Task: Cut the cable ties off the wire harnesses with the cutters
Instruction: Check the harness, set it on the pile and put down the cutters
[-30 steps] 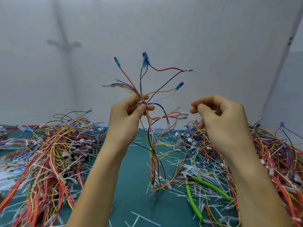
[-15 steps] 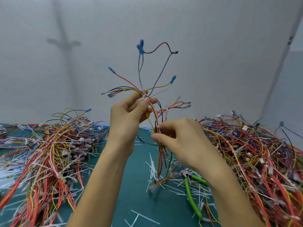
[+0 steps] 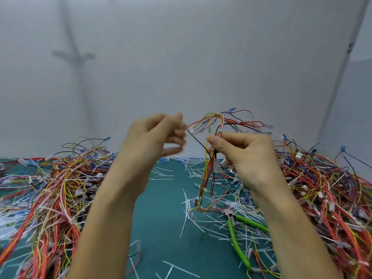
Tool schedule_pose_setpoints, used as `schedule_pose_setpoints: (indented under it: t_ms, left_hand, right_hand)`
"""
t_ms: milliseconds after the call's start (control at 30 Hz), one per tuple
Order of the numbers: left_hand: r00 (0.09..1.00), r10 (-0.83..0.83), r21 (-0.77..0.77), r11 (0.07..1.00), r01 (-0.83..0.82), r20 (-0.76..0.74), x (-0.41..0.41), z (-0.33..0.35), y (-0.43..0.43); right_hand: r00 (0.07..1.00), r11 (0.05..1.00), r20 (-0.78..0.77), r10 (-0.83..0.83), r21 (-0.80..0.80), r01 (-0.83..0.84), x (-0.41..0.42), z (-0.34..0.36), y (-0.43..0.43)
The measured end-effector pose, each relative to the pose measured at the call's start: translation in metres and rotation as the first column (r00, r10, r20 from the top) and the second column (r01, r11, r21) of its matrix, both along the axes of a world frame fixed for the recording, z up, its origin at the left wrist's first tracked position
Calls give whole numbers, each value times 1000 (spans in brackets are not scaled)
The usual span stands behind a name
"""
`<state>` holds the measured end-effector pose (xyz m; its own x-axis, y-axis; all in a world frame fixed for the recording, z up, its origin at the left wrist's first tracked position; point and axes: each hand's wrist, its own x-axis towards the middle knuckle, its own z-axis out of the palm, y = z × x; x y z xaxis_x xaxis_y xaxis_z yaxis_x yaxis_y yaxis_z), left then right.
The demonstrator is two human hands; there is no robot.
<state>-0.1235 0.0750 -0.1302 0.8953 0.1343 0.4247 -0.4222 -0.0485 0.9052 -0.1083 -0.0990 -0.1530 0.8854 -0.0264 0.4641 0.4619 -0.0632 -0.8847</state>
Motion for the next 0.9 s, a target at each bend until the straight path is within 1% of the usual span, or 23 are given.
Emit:
schedule_pose_setpoints:
  t_ms: [33,67,100,133,200,267,333,367,433,467,500,567,600,700,767,833,900]
  left_hand:
    - [991,-110,60,992,115,-77,-3,0,-2]
    - [980,-148,167,971,170,-136,-3,-2,-4]
    - [976,-142,269,946,183,-163,-1,-5,-7]
    - [976,-129,337,924,183,-175,0,-9,-11]
    - [970,-135,389,898,206,-201,3,-14,-17]
    - [963,-165,369,899,236,-214,3,-17,-19]
    - [966,-165,333,916,225,-198,6,-19,-17]
    - [968,-163,306,927,217,-190,7,-19,-15]
    - [964,-183,202,954,222,-193,9,-20,-15]
    - [960,-196,142,964,227,-201,9,-19,-14]
    - [956,-207,88,969,229,-208,9,-19,-14]
    - [949,-231,-7,972,235,-214,10,-18,-14]
    - [946,-244,-46,970,240,-215,10,-18,-13]
    - [943,-266,-130,961,243,-200,12,-18,-13]
    - [945,-274,-221,947,232,-181,13,-17,-13]
    - [950,-270,-327,922,209,-154,14,-16,-11]
    - [957,-259,-422,888,185,-127,15,-16,-8]
  right_hand:
    - [1000,1000,11,-8,2,8,0,0,0]
    - [1000,1000,24,-8,3,8,0,0,1]
    - [999,1000,38,-2,5,2,0,0,1]
    - [999,1000,46,5,7,-5,-1,0,2]
    - [999,1000,53,9,-18,-8,1,-1,1]
    - [999,996,53,1,-89,4,3,-3,0]
    - [999,990,46,14,-139,-8,4,-4,0]
    - [999,991,32,30,-131,-26,4,-4,0]
    - [998,992,-6,56,-114,-56,4,-3,1]
    - [998,989,-11,56,-140,-57,4,-3,1]
    - [999,979,1,41,-199,-40,4,-3,1]
    - [998,952,55,1,-304,16,4,-3,0]
    - [996,953,84,-16,-302,41,3,-3,0]
    - [983,972,167,-77,-208,112,1,0,-3]
    - [974,980,202,-105,-147,136,0,2,-6]
    - [974,990,203,-98,-81,116,-2,4,-9]
    - [986,996,159,-52,-66,63,-4,7,-12]
